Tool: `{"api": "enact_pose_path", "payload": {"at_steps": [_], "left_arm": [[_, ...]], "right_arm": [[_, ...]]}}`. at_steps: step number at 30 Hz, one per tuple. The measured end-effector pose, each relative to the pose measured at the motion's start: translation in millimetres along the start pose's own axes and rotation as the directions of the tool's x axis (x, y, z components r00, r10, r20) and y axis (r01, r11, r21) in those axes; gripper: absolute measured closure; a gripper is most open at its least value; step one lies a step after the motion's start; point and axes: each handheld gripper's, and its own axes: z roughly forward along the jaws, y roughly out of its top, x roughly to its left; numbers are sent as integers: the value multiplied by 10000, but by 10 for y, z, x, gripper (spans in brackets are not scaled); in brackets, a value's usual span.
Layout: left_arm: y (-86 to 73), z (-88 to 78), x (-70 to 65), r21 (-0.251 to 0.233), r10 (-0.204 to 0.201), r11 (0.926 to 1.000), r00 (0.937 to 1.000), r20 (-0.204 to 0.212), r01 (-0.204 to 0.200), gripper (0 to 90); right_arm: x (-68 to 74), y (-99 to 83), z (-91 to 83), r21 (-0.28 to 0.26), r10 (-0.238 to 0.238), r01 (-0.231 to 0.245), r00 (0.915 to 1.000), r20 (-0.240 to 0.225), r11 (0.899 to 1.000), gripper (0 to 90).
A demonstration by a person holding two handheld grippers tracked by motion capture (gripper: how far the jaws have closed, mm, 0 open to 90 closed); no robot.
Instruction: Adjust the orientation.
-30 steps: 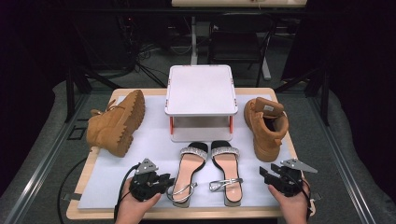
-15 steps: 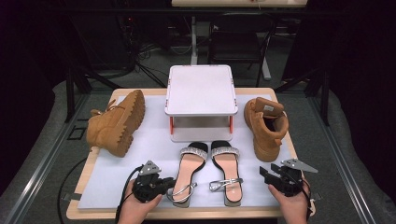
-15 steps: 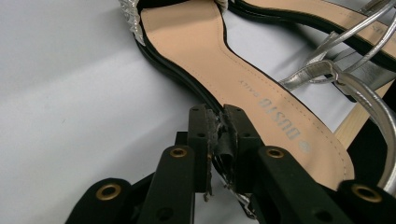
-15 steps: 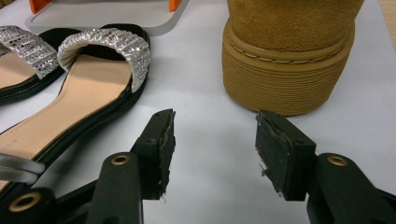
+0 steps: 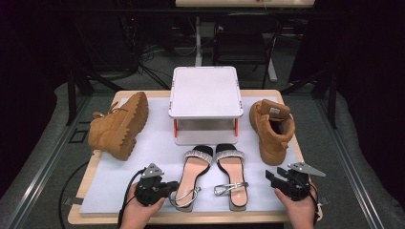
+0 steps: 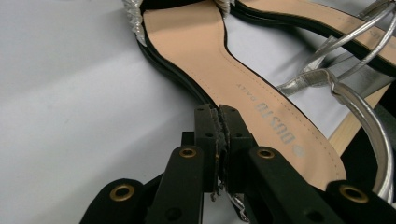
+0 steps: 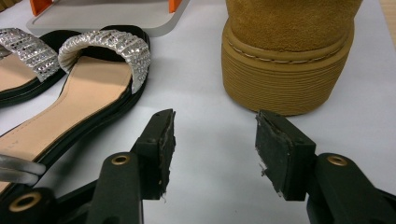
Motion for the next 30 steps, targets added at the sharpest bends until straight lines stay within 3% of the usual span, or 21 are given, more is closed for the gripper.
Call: {"api": "enact_pose_path", "payload": {"at_steps": [4, 14, 17, 30], "left_arm": [[3, -35, 58, 12, -119, 9999, 9997, -201, 120, 874], [-2, -139, 257, 89, -524, 9986, 9984, -206, 526, 875], [-30, -182, 333, 18, -807, 9967, 9966, -185, 808, 875], [-184, -431, 587, -174, -1135, 9935, 9914, -645, 1126, 875]], "right_arm": [[-2, 0, -1, -35, 70, -71, 10000, -30, 10000, 473], [-7, -6, -6, -36, 128, -128, 9999, 29, 9999, 473], [-10, -8, -6, -8, 123, -123, 9999, 9, 9999, 474], [-6, -8, -11, -96, 179, -179, 9998, -59, 9998, 476]]}}
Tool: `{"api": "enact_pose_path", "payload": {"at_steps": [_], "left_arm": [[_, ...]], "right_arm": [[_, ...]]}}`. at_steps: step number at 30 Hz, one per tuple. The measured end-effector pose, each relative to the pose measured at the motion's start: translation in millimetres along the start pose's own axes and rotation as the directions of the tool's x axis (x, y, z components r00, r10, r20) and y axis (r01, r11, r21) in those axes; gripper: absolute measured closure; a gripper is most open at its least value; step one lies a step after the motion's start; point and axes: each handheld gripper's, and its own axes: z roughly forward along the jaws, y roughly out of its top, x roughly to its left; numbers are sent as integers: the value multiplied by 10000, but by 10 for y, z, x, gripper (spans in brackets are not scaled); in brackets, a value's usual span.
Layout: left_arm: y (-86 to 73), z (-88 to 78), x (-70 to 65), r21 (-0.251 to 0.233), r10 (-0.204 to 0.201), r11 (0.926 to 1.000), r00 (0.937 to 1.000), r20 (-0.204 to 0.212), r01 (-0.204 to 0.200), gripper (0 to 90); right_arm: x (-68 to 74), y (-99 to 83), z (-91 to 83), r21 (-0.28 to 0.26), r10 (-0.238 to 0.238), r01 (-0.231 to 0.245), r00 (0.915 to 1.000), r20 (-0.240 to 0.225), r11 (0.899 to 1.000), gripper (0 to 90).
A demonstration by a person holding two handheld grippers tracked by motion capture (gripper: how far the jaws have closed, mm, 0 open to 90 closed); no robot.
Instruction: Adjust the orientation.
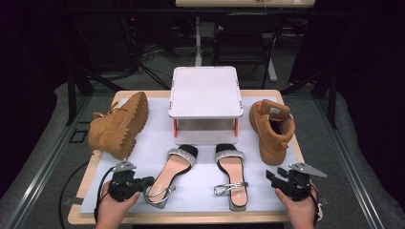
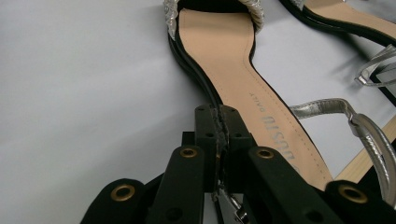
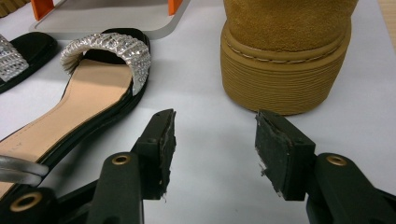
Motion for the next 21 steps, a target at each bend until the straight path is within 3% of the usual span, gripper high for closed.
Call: {"api": "enact_pose_path", "payload": {"at_steps": [9, 18, 21], "left_arm": [[-57, -112, 165, -167, -284, 9995, 9995, -134, 282, 874], [-63, -117, 207, -191, -268, 9995, 9996, -103, 266, 872], [-72, -120, 187, -275, -289, 9992, 9992, -274, 281, 866]], "right_arm": [[40, 3, -2, -6, -92, 92, 10000, -37, 10000, 476], [74, 2, -9, -47, -211, 210, 9998, -54, 9998, 475], [96, 4, -10, -66, -280, 280, 9996, -45, 9996, 475]]}}
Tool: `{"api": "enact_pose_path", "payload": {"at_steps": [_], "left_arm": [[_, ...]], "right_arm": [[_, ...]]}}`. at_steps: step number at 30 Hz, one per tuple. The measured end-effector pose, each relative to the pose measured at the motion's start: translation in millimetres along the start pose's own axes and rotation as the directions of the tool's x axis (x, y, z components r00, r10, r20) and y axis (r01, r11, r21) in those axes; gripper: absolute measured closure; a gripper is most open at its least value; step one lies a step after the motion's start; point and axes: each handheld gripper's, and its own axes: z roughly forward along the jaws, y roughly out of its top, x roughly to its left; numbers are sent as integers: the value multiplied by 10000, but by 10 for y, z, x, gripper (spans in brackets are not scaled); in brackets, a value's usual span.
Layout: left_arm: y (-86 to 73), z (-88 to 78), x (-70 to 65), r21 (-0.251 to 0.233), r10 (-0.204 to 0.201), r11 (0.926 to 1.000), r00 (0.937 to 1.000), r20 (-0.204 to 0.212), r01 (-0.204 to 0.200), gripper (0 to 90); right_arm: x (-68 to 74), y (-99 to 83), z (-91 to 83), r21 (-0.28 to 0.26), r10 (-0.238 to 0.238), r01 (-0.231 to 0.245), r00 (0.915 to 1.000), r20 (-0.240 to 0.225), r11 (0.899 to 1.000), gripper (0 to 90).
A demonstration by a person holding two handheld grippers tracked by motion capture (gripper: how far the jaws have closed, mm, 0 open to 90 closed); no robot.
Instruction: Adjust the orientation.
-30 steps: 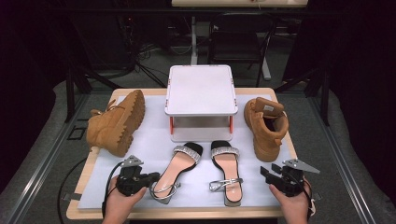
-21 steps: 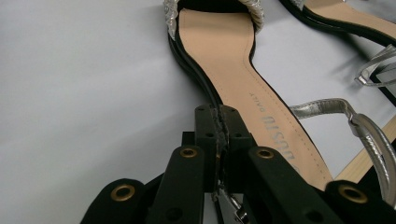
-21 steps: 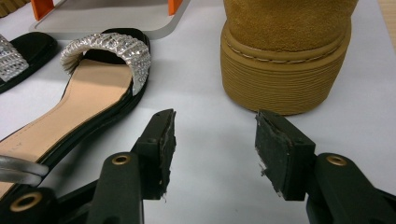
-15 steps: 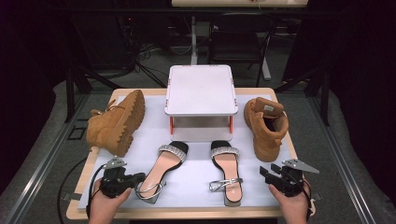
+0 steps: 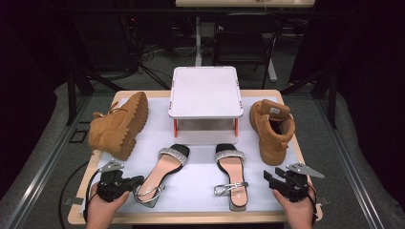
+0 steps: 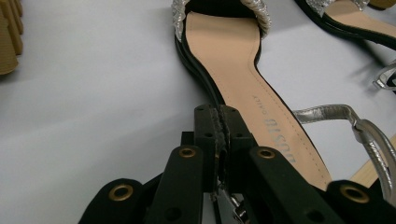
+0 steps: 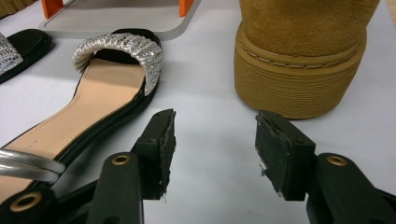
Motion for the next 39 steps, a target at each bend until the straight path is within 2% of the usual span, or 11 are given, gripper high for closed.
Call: {"api": "enact_pose_path", "payload": {"at_steps": [4, 9, 10, 12, 14, 18, 21, 25, 32, 35, 39], "left_arm": [[-7, -9, -57, -103, 159, 9998, 9977, -659, -166, 810], [-17, -11, -44, -228, 63, 9997, 9964, -849, -83, 722], [-19, -14, -36, -313, 55, 9995, 9955, -946, -85, 684], [-15, -36, -18, -688, -100, 9976, 9980, -624, 56, 613], [-5, -63, -16, -792, -65, 9969, 9987, -502, 25, 590], [-5, -57, -22, -904, -118, 9959, 9990, -426, 79, 542], [-4, -16, -45, -766, -99, 9970, 9996, -255, 79, 527], [-14, 25, -64, -821, -45, 9966, 9996, -288, 21, 475], [-14, 61, -90, -779, 119, 9968, 9991, -408, -150, 450], [-14, 61, -92, -826, 82, 9965, 9991, -425, -117, 444], [-16, 61, -93, -864, 57, 9962, 9990, -433, -94, 443]], "right_arm": [[32, 9, -16, -40, -140, 140, 9999, -19, 9999, 474], [85, 17, -31, -110, -292, 289, 9994, -192, 9995, 494], [127, 21, -36, -107, -377, 373, 9986, -369, 9992, 506], [168, 28, -46, -66, -495, 492, 9977, -464, 9988, 506], [219, 32, -57, -103, -622, 617, 9964, -579, 9980, 506], [316, 38, -91, -137, -770, 762, 9942, -744, 9970, 492], [462, 66, -129, -185, -1133, 1121, 9891, -940, 9935, 451], [603, 78, -193, -303, -1184, 1154, 9845, -1293, 9929, 397], [828, 18, -218, 77, -1417, 1446, 9778, -1543, 9895, 316], [873, -1, -208, 214, -1519, 1569, 9767, -1517, 9874, 315], [876, -15, -199, 342, -1291, 1357, 9801, -1507, 9902, 314]]}}
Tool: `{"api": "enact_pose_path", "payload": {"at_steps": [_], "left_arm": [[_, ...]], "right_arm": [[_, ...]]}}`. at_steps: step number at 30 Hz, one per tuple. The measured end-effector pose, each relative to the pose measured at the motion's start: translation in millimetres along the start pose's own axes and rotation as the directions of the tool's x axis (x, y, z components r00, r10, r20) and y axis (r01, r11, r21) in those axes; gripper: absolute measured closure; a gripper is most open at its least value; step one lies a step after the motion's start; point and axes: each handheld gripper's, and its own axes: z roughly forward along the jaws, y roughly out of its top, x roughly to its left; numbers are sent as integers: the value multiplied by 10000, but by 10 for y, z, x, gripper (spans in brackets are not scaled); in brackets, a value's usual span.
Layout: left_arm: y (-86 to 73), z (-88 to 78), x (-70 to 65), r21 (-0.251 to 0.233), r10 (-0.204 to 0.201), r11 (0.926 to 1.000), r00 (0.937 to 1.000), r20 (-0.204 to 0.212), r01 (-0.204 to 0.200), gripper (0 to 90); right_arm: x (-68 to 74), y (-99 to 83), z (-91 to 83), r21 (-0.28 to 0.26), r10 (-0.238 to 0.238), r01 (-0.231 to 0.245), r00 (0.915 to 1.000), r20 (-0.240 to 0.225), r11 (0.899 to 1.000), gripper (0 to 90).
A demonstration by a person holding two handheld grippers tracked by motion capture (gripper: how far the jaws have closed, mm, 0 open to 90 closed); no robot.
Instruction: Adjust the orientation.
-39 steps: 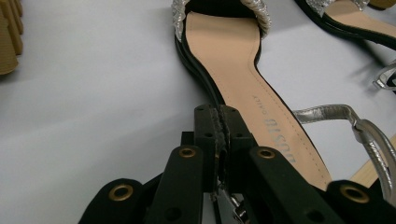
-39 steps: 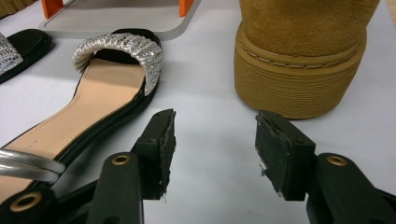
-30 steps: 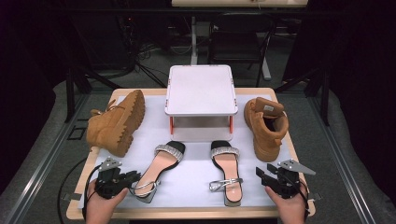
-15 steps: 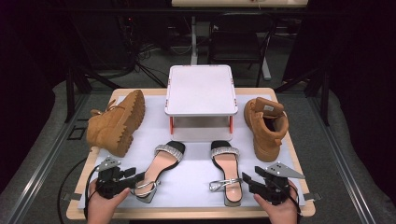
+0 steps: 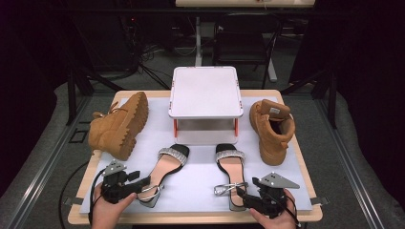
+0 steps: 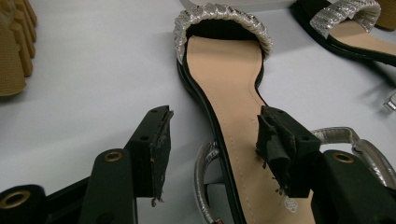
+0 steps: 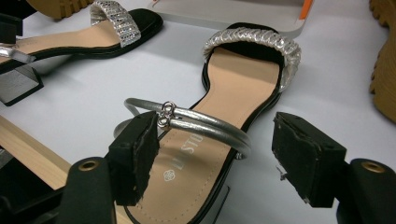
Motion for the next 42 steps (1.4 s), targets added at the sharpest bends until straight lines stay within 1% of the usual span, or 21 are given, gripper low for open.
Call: {"api": "enact_pose_path", "payload": {"at_steps": [1, 2, 3, 4, 5, 6, 8, 10, 12, 15, 16, 19, 21, 25, 26, 29, 33, 37, 38, 41, 42], "left_arm": [[0, -2, 0, 12, -2, 10000, 10000, -14, 2, 443], [-2, -1, 4, -13, -19, 10000, 10000, -13, 19, 442], [-2, -1, 6, -32, -48, 10000, 10000, -24, 48, 442], [-2, -1, 6, -32, -48, 10000, 10000, -24, 48, 442], [-3, 0, 6, -64, -87, 9999, 10000, -34, 87, 442], [1, -1, 10, 27, -67, 10000, 10000, -7, 67, 443], [-1, 4, 9, 1, -44, 10000, 10000, -32, 44, 443], [-5, 12, 7, -8, -19, 10000, 10000, -30, 19, 442], [-7, 18, 10, 15, -35, 10000, 10000, -16, 35, 441], [-3, 21, 20, 35, -56, 10000, 10000, 19, 56, 437], [-3, 21, 20, 35, -56, 10000, 10000, 19, 56, 437], [-1, 23, 22, 41, -43, 10000, 10000, 6, 43, 436], [-2, 24, 17, 31, -40, 10000, 10000, -2, 40, 436], [-3, 26, 23, 41, -74, 10000, 10000, 30, 74, 435], [-3, 27, 25, 44, -84, 10000, 10000, 43, 84, 434], [-1, 26, 27, 82, -77, 9999, 9999, 69, 77, 434], [-3, 27, 26, 49, -80, 10000, 10000, 59, 79, 434], [-5, 30, 24, 10, -96, 10000, 9999, 52, 96, 434], [-7, 30, 23, -13, -108, 9999, 9999, 53, 108, 434], [-7, 30, 23, -11, -131, 9999, 9999, 57, 131, 434], [-7, 30, 22, -10, -136, 9999, 9999, 46, 136, 434]], "right_arm": [[6, -17, -7, 35, 118, -118, 9999, 7, 9999, 313], [38, -62, -19, 228, 274, -273, 9996, -38, 9994, 315], [63, -79, -30, 259, 155, -155, 9999, 21, 9995, 315], [63, -79, -30, 259, 155, -155, 9999, 21, 9995, 315], [88, -90, -38, 129, 97, -98, 9999, 61, 9999, 315], [124, -91, -47, 111, -26, 25, 10000, 79, 9999, 315], [144, -93, -34, 113, -39, 39, 10000, 73, 9999, 313], [195, -116, 15, 443, -228, 221, 9996, 151, 9988, 287], [212, -130, 39, 525, -219, 202, 9992, 328, 9984, 275], [211, -148, 73, 604, -10, -2, 9998, 203, 9982, 251], [216, -153, 81, 729, -60, 44, 9998, 215, 9973, 251], [237, -173, 112, 812, -148, 128, 9996, 244, 9966, 248], [250, -198, 166, 968, -271, 231, 9988, 402, 9950, 244], [244, -214, 212, 916, -184, 141, 9988, 459, 9957, 241], [250, -216, 220, 872, -221, 172, 9983, 547, 9960, 241], [275, -221, 225, 979, -414, 340, 9963, 749, 9946, 243], [285, -224, 233, 918, -330, 256, 9962, 809, 9955, 250], [280, -218, 224, 1072, -272, 187, 9965, 788, 9941, 263], [266, -211, 224, 1180, -80, -7, 9973, 727, 9930, 274], [234, -192, 200, 1397, -96, -10, 9971, 756, 9902, 288], [227, -193, 198, 1341, -71, -28, 9973, 736, 9910, 293]]}}
